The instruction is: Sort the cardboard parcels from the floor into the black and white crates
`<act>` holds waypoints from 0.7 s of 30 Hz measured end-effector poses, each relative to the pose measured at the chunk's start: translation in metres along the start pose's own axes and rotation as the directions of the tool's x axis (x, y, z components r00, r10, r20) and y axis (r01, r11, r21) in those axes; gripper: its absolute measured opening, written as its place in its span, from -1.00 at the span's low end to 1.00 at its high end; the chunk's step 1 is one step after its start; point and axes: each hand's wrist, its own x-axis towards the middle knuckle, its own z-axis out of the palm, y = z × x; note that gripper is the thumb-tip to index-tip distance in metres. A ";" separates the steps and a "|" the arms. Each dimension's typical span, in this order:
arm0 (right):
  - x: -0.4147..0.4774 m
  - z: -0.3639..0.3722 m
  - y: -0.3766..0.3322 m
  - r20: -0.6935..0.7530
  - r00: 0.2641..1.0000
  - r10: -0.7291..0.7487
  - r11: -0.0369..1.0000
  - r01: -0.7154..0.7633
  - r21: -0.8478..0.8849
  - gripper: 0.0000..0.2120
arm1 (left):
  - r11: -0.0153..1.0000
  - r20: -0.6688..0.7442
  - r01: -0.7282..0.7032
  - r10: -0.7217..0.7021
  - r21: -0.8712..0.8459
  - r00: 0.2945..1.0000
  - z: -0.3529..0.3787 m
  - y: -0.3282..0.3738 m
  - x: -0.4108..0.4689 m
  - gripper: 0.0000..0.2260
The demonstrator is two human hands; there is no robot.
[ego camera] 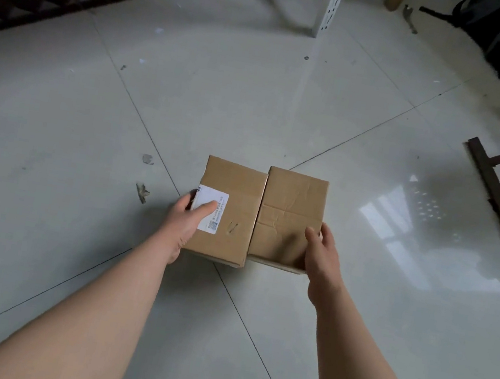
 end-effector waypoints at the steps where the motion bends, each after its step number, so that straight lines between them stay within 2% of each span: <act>1: -0.011 0.004 -0.004 0.008 1.000 -0.016 1.000 0.016 0.017 -0.66 | 1.000 -0.016 -0.012 0.012 0.000 1.000 -0.007 0.009 -0.010 -0.73; 5: -0.065 0.014 -0.039 0.030 0.999 -0.035 0.998 0.033 0.049 -0.62 | 1.000 -0.041 -0.012 0.013 0.018 0.999 -0.039 0.055 -0.064 -0.65; 8: -0.108 0.018 -0.087 0.037 0.995 -0.087 0.996 0.088 -0.006 -0.79 | 0.999 -0.095 0.011 -0.007 0.036 0.995 -0.065 0.095 -0.111 -0.52; 10: -0.140 0.020 -0.121 0.039 0.993 -0.115 0.991 0.117 -0.058 -0.78 | 0.999 -0.133 0.041 -0.036 0.036 0.990 -0.082 0.123 -0.147 -0.45; 15: -0.240 0.020 -0.198 0.032 0.997 -0.064 0.978 0.069 -0.195 -0.49 | 0.996 -0.222 0.088 -0.080 0.026 0.972 -0.126 0.195 -0.252 -0.39; 18: -0.303 0.022 -0.251 0.083 0.994 -0.067 0.971 0.084 -0.225 -0.45 | 0.997 -0.279 0.073 -0.067 0.010 0.958 -0.156 0.247 -0.323 -0.52; 21: -0.362 0.025 -0.311 0.153 0.981 -0.117 0.960 0.151 -0.236 -0.44 | 0.999 -0.339 0.040 -0.040 -0.006 0.940 -0.187 0.295 -0.391 -0.41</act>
